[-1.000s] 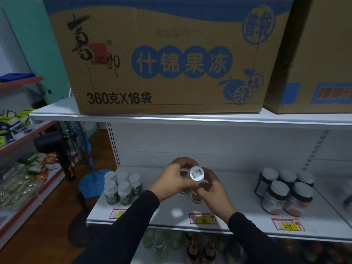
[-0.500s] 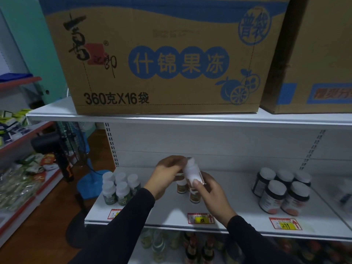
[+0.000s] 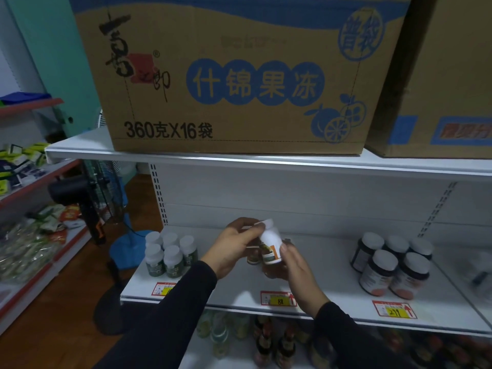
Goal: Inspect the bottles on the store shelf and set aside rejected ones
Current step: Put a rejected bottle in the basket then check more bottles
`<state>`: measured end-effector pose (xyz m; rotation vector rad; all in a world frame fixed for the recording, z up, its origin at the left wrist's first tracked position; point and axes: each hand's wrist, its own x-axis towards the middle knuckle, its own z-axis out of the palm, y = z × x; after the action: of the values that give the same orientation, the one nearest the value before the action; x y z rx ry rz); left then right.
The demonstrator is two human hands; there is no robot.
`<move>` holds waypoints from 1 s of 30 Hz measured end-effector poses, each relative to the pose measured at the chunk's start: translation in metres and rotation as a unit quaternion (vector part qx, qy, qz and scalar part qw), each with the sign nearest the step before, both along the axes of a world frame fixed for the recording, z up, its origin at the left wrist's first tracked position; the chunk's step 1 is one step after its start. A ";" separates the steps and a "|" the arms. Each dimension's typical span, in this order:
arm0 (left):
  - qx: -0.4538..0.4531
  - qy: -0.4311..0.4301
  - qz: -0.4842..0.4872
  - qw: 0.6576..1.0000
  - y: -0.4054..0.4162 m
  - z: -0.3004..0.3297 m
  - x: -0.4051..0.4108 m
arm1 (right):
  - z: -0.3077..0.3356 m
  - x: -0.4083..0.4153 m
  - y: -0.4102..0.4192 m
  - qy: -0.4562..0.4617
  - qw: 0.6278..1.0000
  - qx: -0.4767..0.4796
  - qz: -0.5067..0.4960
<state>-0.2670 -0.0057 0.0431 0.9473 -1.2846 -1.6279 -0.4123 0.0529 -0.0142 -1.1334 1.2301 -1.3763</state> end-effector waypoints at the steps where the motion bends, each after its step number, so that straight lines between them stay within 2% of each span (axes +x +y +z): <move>1: 0.003 0.007 0.005 1.000 0.001 -0.001 0.000 | -0.001 -0.001 0.001 0.002 1.000 -0.005 -0.001; 6: 0.013 0.021 0.015 1.000 0.004 -0.007 -0.007 | -0.005 -0.009 0.009 0.046 0.999 -0.029 0.001; 11: 0.038 0.014 -0.011 0.999 0.006 -0.005 -0.017 | -0.001 -0.017 0.016 -0.002 1.000 -0.017 -0.017; 15: 0.044 0.014 -0.013 0.999 0.010 -0.003 -0.023 | -0.001 -0.021 0.020 -0.001 1.000 -0.016 -0.019; 24: -0.029 -0.050 -0.045 0.997 0.020 -0.003 -0.044 | -0.010 -0.041 0.033 0.055 0.997 -0.031 -0.037; 30: -0.082 -0.056 -0.113 0.989 0.027 -0.006 -0.069 | 0.003 -0.063 0.072 0.149 0.980 -0.041 -0.125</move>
<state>-0.3355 0.0215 0.0375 0.8258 -1.6271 -1.6259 -0.4756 0.1247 -0.0112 -1.3113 1.5863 -1.4918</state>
